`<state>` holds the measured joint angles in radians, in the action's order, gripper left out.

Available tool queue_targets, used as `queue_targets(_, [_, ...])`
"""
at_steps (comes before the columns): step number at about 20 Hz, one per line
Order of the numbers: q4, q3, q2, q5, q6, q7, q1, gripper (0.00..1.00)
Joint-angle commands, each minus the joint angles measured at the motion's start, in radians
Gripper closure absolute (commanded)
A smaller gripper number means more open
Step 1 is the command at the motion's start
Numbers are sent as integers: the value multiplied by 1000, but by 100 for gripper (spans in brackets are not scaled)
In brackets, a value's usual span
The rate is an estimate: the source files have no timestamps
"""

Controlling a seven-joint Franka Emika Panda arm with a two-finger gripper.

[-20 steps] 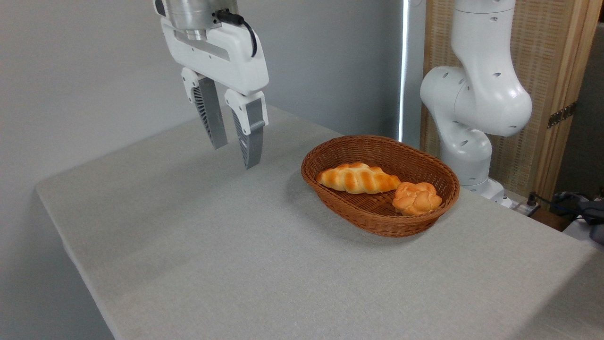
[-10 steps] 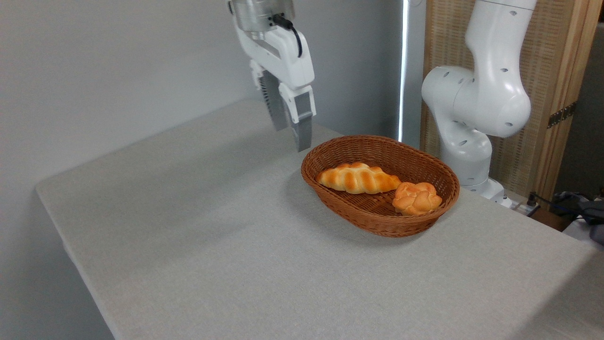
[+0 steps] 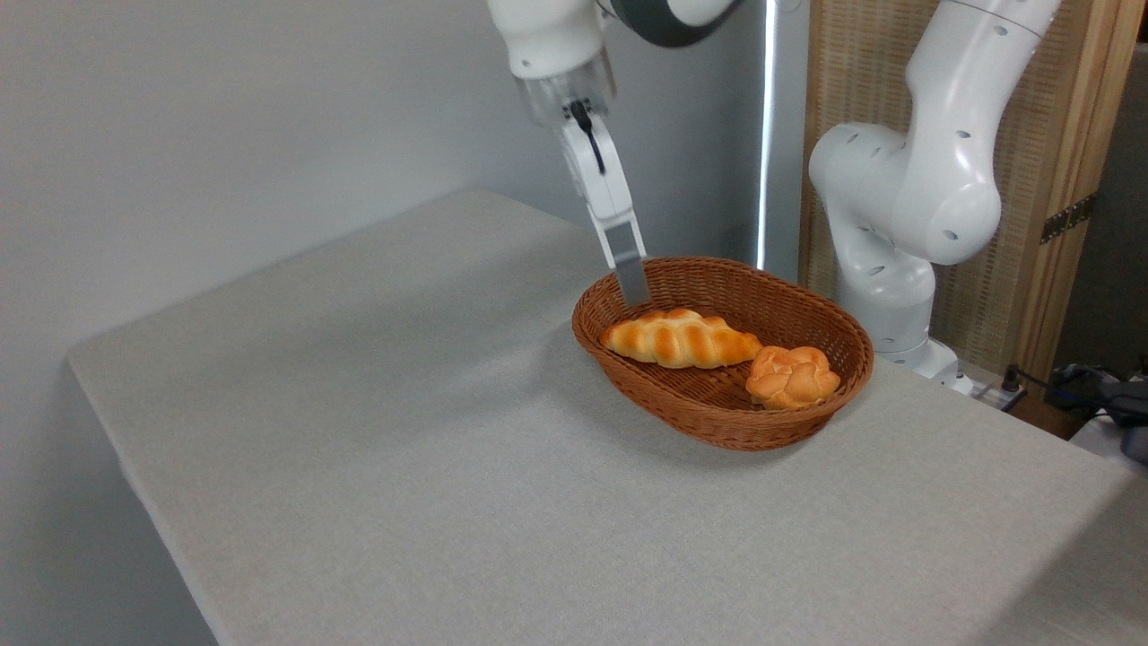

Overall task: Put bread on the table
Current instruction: 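Move the open gripper over the braided bread roll in the basket, then lower the gripper onto the braided roll and close on it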

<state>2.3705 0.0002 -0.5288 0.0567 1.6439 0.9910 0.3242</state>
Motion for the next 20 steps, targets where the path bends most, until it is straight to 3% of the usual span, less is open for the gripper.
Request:
queue_targets(1, [99, 27, -66, 5, 30, 87, 10, 0])
queue_targets(8, [203, 26, -59, 5, 108, 132, 12, 0])
queue_targets(16, [225, 26, -48, 2, 143, 189, 10, 0])
queue_targets(18, [225, 26, -48, -41, 154, 207, 10, 0])
queue_targets(20, [225, 26, -46, -49, 152, 207, 10, 0])
